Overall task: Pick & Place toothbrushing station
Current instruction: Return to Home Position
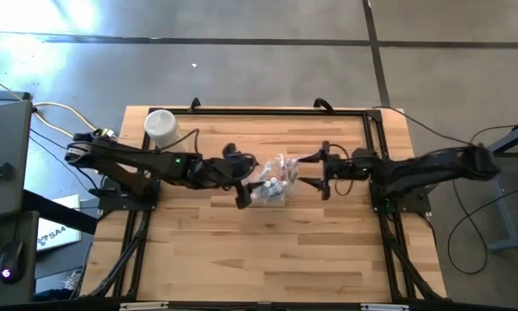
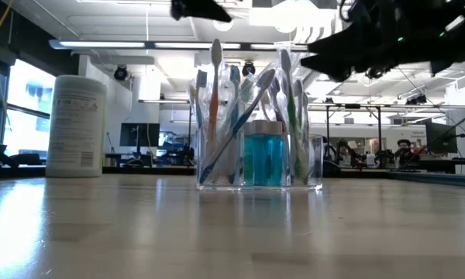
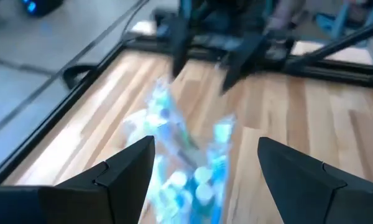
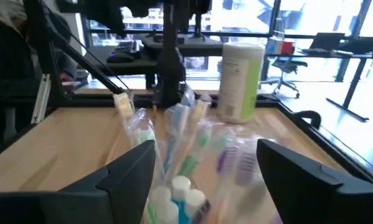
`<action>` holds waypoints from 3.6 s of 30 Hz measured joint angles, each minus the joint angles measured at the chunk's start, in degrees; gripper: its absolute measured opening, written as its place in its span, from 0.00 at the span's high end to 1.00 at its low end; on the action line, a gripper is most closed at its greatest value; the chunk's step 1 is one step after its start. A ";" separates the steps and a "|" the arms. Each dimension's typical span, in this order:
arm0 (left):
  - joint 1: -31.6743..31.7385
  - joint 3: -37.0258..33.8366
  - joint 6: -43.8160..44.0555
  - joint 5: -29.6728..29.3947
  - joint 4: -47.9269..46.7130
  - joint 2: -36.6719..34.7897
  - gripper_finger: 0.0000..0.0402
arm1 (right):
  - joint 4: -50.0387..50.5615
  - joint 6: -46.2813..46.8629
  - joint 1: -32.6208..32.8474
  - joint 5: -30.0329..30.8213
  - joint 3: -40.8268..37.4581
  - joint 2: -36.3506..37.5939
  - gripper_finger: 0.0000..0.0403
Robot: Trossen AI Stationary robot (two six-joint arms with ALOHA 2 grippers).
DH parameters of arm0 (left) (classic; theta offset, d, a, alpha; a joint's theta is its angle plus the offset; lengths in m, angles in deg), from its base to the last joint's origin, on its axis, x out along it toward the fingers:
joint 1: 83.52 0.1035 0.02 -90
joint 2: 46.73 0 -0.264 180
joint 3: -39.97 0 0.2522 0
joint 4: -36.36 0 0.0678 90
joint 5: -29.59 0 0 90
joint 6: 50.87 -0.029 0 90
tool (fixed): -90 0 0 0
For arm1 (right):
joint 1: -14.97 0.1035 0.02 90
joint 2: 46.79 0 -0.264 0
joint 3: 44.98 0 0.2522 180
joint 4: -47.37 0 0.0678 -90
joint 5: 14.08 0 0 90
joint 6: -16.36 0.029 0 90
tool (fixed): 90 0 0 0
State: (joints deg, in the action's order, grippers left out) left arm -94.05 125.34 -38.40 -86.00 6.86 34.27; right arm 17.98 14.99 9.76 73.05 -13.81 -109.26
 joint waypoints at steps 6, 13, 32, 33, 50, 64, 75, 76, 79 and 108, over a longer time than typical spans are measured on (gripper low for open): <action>0.94 -0.03 2.54 -0.64 -9.82 -5.22 0.30 | 18.22 -0.02 -0.02 1.42 -0.02 18.50 0.32; 2.38 0.02 5.54 -0.95 -19.22 -10.17 0.35 | 35.15 2.12 -0.03 1.47 -0.02 33.86 0.37; 1.11 -0.22 -3.76 1.58 -37.62 -17.76 0.97 | 52.29 1.16 -0.03 4.36 0.83 49.85 0.99; 1.11 -0.47 -3.78 1.56 -37.29 -19.15 0.98 | 51.95 1.29 -0.03 3.73 0.92 51.29 0.99; 1.14 -41.90 -12.26 11.14 -5.76 -58.84 1.00 | 34.85 8.83 -0.03 -7.93 -16.88 59.20 0.99; 1.14 -61.58 -9.22 12.01 -1.69 -81.06 1.00 | 33.29 7.77 -0.01 -10.09 -16.94 58.57 0.99; 1.13 -69.44 -10.55 14.93 15.20 -80.04 1.00 | 31.16 8.92 0.01 -13.92 -16.98 58.57 0.99; 1.11 -70.07 -10.97 15.27 16.71 -80.05 1.00 | 29.91 9.16 0.01 -13.93 -16.98 58.57 0.99; 1.11 -70.77 -11.86 15.79 17.79 -80.01 1.00 | 24.91 11.47 0.01 -13.92 -17.00 58.57 0.99; 1.11 -71.01 -15.32 15.42 18.17 -80.01 1.00 | 33.48 4.74 -0.03 -23.17 -17.09 53.06 0.99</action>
State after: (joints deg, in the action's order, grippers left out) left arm -92.93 54.33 -53.72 -70.58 25.03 -45.74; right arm 51.46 19.74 9.73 49.88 -30.91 -56.20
